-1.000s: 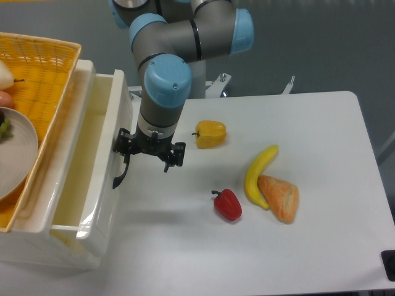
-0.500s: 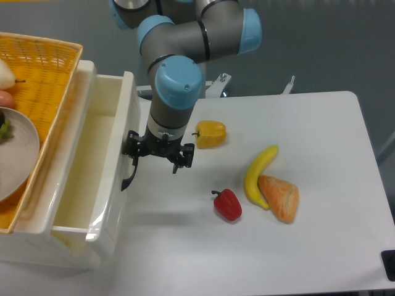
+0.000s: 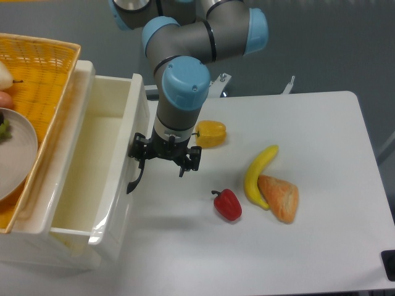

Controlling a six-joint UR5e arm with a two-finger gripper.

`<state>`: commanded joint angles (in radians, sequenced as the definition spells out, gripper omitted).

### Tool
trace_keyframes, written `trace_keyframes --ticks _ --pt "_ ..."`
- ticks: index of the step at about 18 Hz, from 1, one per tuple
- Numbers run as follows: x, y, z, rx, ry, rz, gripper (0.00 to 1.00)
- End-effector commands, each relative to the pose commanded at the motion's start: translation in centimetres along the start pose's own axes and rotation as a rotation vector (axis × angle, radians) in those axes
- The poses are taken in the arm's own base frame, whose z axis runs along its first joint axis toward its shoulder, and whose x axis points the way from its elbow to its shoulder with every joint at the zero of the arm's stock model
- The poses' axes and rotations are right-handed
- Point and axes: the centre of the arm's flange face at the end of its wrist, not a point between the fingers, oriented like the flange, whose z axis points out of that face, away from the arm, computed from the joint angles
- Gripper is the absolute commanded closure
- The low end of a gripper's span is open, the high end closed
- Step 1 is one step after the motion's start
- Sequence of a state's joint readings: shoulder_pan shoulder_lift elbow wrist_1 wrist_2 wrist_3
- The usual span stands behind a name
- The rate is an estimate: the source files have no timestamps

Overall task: Slide open the top white drawer
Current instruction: 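Pull the upper drawer outward by its handle with the gripper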

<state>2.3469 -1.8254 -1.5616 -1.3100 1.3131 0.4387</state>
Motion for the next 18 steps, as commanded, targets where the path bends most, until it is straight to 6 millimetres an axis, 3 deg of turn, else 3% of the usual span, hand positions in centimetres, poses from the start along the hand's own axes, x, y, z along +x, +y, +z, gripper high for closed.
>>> trace_keyframes --ticks 8,10,18 --pt "-1.8 -0.1 0.6 -0.014 0.002 0.019 0.00" --pt "-3.0 0.0 0.3 -0.011 -0.002 0.010 0.00" --pt "-4.4 -0.2 -0.7 -0.009 -0.001 -0.010 0.00"
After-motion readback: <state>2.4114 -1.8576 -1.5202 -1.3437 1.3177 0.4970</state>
